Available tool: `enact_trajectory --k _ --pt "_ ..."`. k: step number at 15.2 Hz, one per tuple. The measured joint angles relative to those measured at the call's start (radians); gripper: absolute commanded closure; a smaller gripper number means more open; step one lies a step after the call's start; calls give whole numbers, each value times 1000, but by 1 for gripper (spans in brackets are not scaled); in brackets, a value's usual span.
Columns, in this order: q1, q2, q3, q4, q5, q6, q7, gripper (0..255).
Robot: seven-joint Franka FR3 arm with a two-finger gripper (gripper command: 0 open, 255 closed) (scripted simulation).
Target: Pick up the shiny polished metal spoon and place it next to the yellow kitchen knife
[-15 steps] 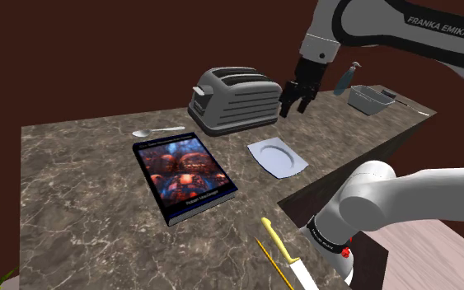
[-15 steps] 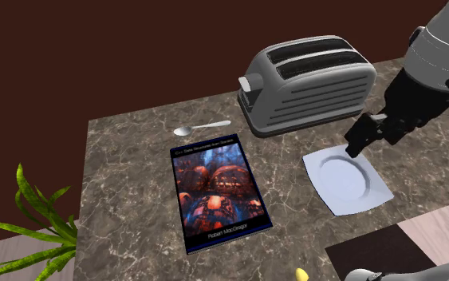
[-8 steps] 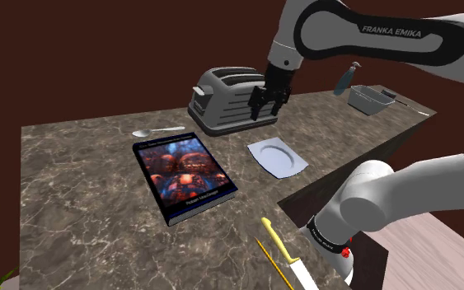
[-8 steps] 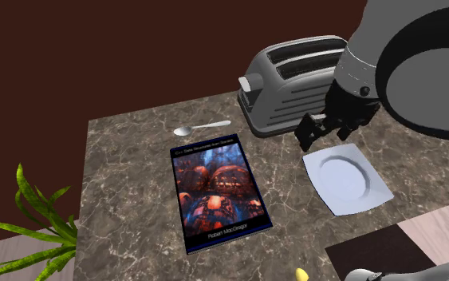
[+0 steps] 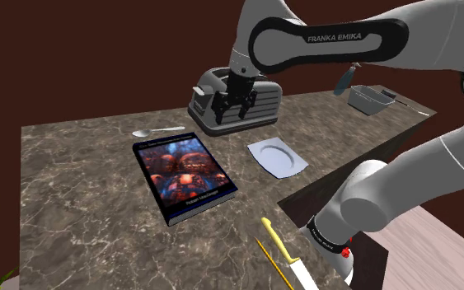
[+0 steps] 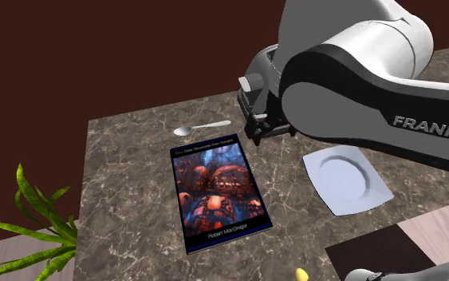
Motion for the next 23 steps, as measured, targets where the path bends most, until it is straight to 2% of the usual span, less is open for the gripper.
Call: enact_trajectory --k 7,13,18,23 --pt "9 250 74 142 -69 137 134 0" --pt "37 470 107 327 -171 183 258 0" --pt "83 664 104 518 -263 190 346 0" --pt "149 871 84 773 -337 148 406 0"
